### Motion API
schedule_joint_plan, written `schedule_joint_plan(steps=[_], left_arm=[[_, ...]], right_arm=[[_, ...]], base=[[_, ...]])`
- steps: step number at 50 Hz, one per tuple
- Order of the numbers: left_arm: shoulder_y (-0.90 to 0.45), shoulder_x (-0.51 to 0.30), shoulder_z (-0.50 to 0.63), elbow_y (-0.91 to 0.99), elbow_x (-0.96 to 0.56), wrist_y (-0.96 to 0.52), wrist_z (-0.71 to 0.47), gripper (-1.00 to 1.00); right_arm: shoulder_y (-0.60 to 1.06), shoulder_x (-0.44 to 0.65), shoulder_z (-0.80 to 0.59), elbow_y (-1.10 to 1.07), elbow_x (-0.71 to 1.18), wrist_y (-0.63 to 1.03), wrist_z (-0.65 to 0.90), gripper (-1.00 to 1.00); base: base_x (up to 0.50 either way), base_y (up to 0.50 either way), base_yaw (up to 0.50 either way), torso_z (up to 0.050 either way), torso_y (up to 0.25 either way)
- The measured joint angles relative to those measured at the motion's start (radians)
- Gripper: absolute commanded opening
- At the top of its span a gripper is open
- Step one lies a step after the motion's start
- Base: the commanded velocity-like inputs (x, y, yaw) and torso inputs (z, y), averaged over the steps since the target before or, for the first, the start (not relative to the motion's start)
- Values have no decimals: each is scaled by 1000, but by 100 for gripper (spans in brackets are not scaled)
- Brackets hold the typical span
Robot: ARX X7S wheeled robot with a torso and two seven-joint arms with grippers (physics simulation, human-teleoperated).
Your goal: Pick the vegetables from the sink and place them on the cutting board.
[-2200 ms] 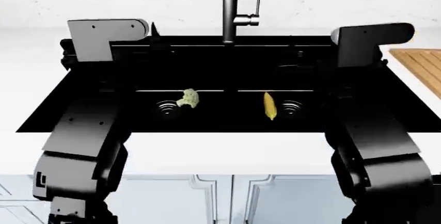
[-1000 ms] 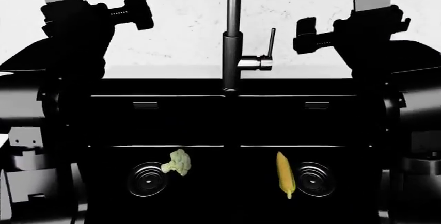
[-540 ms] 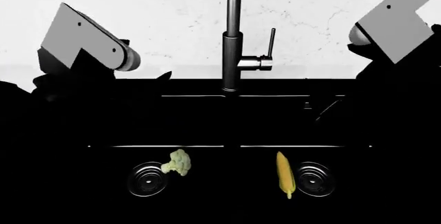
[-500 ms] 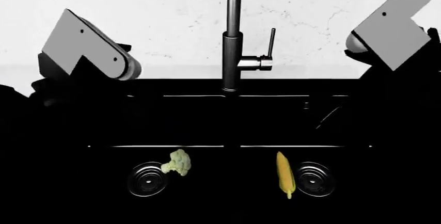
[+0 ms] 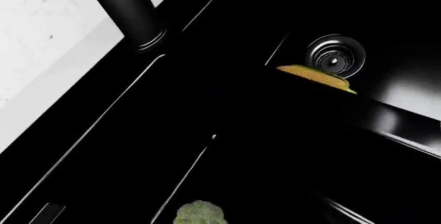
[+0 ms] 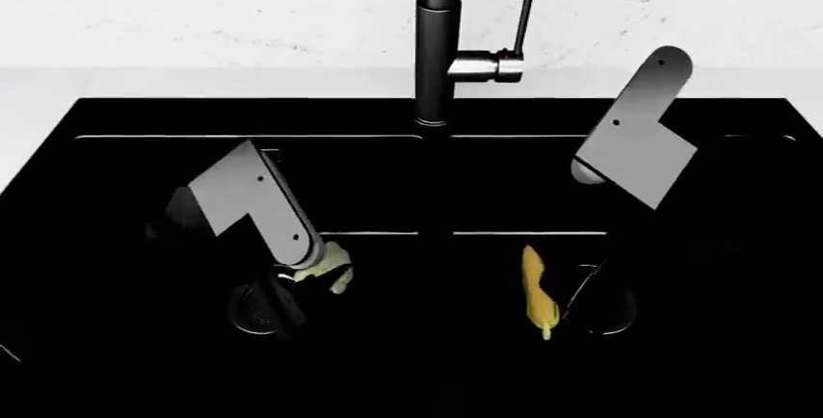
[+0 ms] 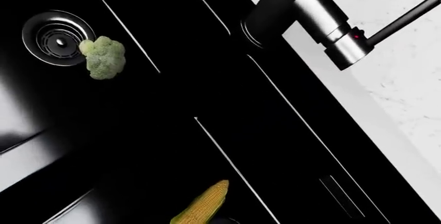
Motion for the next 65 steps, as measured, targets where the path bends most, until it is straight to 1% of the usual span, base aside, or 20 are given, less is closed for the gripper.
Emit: schedule_joint_plan(steps=[14, 26, 48, 65], left_arm=[[16, 49, 173, -172, 112, 73, 4, 100], [0, 113, 279, -358, 218, 167, -10, 100], [-18, 232, 399, -661, 340, 339, -14, 100], [-25, 297, 470, -883, 413, 457, -11, 100]], right_arm=[[-23, -2, -51, 9, -90, -59, -61, 100], [-48, -3, -82, 17, -146, -102, -93, 100], [-81, -14, -138, 49, -244, -175, -156, 100], [-106, -25, -175, 74, -299, -220, -191, 100]], base=[[0, 0, 0, 0, 0], [0, 0, 0, 0, 0], [0, 0, 0, 0, 0], [0, 0, 0, 0, 0]])
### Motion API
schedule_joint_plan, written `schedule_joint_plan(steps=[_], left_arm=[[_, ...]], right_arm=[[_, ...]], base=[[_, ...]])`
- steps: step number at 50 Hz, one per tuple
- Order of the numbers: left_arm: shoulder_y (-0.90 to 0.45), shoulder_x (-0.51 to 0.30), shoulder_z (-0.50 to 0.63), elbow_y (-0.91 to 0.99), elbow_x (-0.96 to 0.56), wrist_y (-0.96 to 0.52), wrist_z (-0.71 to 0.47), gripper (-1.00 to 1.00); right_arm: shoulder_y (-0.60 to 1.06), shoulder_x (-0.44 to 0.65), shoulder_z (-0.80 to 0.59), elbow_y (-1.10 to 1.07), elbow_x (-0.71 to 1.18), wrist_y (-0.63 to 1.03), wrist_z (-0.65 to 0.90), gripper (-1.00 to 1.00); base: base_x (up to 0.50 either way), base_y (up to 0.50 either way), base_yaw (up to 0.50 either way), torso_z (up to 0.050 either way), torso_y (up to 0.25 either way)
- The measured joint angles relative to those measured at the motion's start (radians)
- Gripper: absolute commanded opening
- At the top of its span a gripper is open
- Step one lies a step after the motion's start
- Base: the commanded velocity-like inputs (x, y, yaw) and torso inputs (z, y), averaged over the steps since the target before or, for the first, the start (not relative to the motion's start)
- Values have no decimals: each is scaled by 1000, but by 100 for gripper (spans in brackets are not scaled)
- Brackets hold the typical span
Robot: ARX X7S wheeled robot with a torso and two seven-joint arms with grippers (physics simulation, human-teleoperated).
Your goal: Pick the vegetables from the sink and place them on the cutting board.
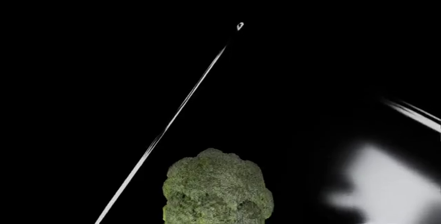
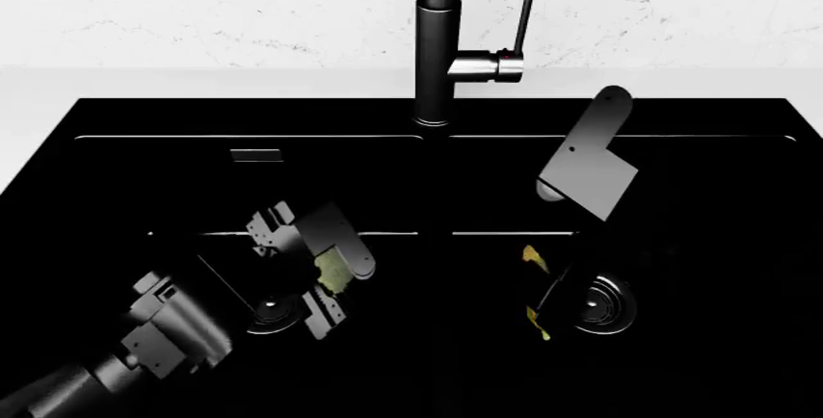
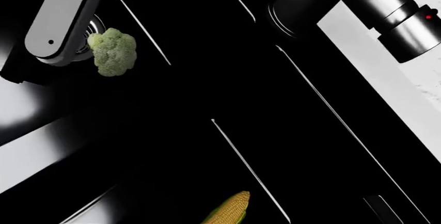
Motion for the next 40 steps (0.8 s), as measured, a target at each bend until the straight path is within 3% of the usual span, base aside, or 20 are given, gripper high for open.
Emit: schedule_joint_plan(steps=[29, 30, 40], left_arm=[[-44, 148, 72, -447, 19, 242, 23, 100], [-53, 155, 78, -470, 8, 252, 26, -100], [-117, 248, 112, -721, -14, 383, 53, -100]], right_arm=[[-30, -21, -35, 43, -50, -50, -26, 100], [-31, -21, -35, 44, -51, -51, -26, 100], [-32, -21, -34, 45, -47, -51, -20, 100]], base=[[0, 0, 0, 0, -1], [0, 0, 0, 0, 0], [0, 0, -2, 0, -9]])
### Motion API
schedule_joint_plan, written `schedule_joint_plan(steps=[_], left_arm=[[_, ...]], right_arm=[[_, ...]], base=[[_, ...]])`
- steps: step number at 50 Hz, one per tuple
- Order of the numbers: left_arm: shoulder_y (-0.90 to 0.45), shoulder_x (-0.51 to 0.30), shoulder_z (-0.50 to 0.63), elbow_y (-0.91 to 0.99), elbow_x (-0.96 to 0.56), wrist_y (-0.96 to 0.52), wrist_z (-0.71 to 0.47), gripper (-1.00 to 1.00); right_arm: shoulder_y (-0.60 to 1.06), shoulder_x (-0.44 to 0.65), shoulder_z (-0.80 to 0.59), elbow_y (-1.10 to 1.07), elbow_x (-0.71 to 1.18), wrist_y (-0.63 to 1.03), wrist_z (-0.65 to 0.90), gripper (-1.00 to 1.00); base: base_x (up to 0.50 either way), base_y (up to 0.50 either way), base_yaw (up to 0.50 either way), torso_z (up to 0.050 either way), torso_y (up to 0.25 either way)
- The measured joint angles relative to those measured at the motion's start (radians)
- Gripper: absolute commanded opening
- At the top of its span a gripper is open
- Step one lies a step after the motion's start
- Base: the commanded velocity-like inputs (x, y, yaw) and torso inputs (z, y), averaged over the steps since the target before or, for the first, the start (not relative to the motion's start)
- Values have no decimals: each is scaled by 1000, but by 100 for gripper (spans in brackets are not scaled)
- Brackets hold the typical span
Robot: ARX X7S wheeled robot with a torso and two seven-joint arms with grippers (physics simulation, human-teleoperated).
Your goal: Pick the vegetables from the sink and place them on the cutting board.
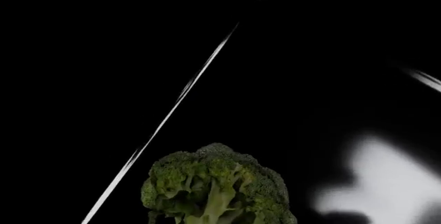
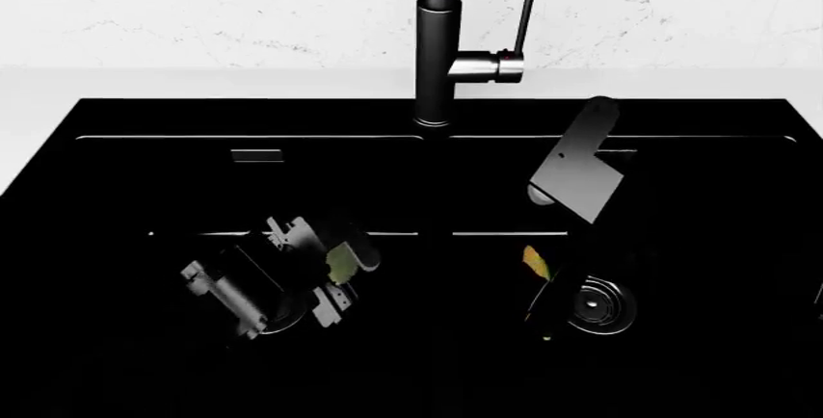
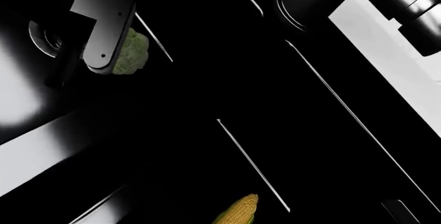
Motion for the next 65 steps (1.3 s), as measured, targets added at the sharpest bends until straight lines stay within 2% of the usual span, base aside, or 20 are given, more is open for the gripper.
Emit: schedule_joint_plan(steps=[6, 19, 29, 43, 54, 65], left_arm=[[21, -27, -8, 80, 41, -21, -26, -100], [124, -252, -125, 744, 6, -230, -109, -100], [171, -336, -282, 1039, -84, -292, -183, -100], [189, -354, -440, 1180, -175, -316, -255, -100], [187, -350, -490, 1204, -202, -320, -281, -100], [193, -352, -509, 1215, -214, -321, -293, -100]], right_arm=[[8, 2, 8, -3, 9, 4, 9, 100], [38, -38, 70, 79, 96, 68, 125, 100], [39, -95, 89, 169, 166, 135, 219, 100], [-21, -168, 133, 357, 336, 199, 377, 100], [-54, -217, 142, 519, 398, 198, 425, 100], [-56, -255, 128, 665, 356, 143, 408, 100]], base=[[2, 0, -2, 0, -2], [0, 0, 0, 0, 0], [0, 0, 0, 0, 0], [0, 0, 0, 0, 0], [0, 0, 0, 0, 0], [0, 0, 0, 0, 0]])
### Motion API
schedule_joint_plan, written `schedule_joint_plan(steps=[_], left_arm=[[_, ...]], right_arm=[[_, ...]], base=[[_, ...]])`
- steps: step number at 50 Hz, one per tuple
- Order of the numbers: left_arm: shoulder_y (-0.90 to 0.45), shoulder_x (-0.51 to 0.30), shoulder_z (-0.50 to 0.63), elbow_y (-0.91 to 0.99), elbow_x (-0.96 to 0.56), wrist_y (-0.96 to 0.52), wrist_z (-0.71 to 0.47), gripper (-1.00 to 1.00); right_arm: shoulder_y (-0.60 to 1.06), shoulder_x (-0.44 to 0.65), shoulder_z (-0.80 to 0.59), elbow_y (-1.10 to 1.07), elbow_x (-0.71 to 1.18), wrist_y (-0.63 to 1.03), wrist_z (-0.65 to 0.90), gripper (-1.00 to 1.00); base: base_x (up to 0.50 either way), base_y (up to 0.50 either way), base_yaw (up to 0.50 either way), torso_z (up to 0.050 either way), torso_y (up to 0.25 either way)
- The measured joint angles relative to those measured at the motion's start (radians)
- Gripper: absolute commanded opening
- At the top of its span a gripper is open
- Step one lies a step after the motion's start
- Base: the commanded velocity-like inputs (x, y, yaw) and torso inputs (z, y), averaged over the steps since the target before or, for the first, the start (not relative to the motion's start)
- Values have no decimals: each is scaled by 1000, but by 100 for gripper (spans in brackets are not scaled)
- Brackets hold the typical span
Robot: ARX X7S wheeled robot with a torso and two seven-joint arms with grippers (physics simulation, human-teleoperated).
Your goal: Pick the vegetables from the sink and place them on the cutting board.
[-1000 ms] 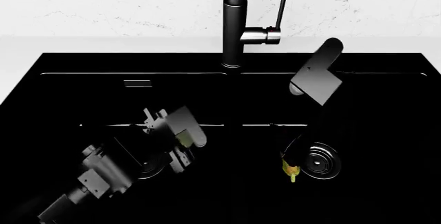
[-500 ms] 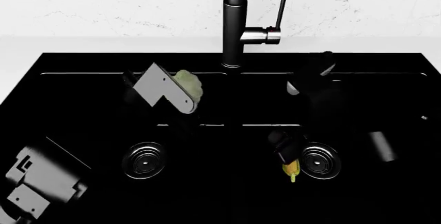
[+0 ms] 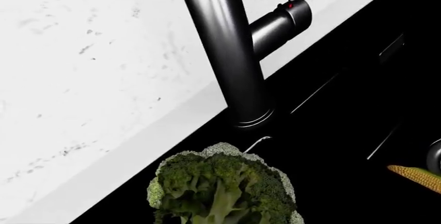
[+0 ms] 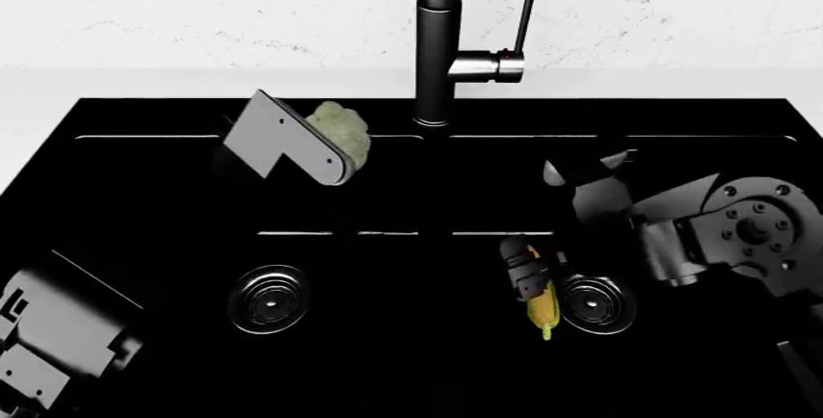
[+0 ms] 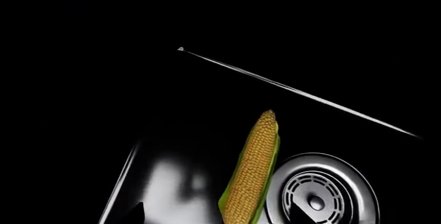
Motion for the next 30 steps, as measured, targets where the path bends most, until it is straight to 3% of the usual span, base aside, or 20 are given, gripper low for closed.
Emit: schedule_joint_plan(steps=[30], left_arm=[[15, -2, -15, 5, -17, 3, -11, -100]], right_arm=[[29, -188, -155, 450, -252, -204, -251, 100]], base=[[0, 0, 0, 0, 0]])
